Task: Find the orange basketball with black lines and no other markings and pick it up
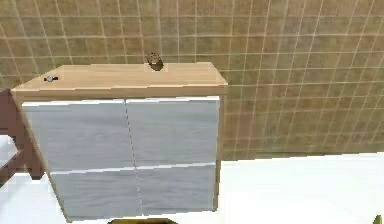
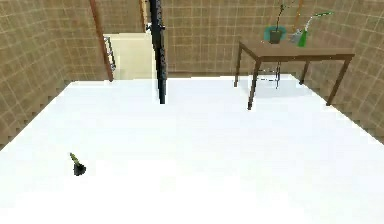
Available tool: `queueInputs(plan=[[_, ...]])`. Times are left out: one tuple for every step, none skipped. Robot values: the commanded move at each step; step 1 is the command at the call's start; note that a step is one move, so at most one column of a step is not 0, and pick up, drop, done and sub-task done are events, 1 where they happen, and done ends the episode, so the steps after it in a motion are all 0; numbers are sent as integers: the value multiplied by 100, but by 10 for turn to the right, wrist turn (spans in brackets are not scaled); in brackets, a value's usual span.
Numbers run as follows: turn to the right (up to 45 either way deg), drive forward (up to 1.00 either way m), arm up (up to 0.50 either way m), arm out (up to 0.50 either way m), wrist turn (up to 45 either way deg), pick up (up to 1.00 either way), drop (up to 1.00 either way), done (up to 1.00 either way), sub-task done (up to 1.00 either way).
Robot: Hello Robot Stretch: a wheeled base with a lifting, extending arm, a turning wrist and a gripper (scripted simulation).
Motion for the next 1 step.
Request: queueInputs(plan=[[-450, 0, 0, 0, 0, 0, 0, 0, 0]])
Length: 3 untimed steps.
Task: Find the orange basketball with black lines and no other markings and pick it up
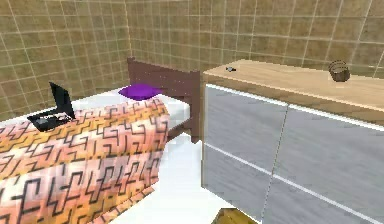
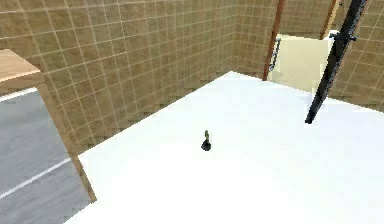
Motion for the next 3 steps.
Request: queueInputs(plan=[[0, 15, 0, 0, 0, 0, 0, 0, 0], [-450, 0, 0, 0, 0, 0, 0, 0, 0], [-30, 0, 0, 0, 0, 0, 0, 0, 0]])
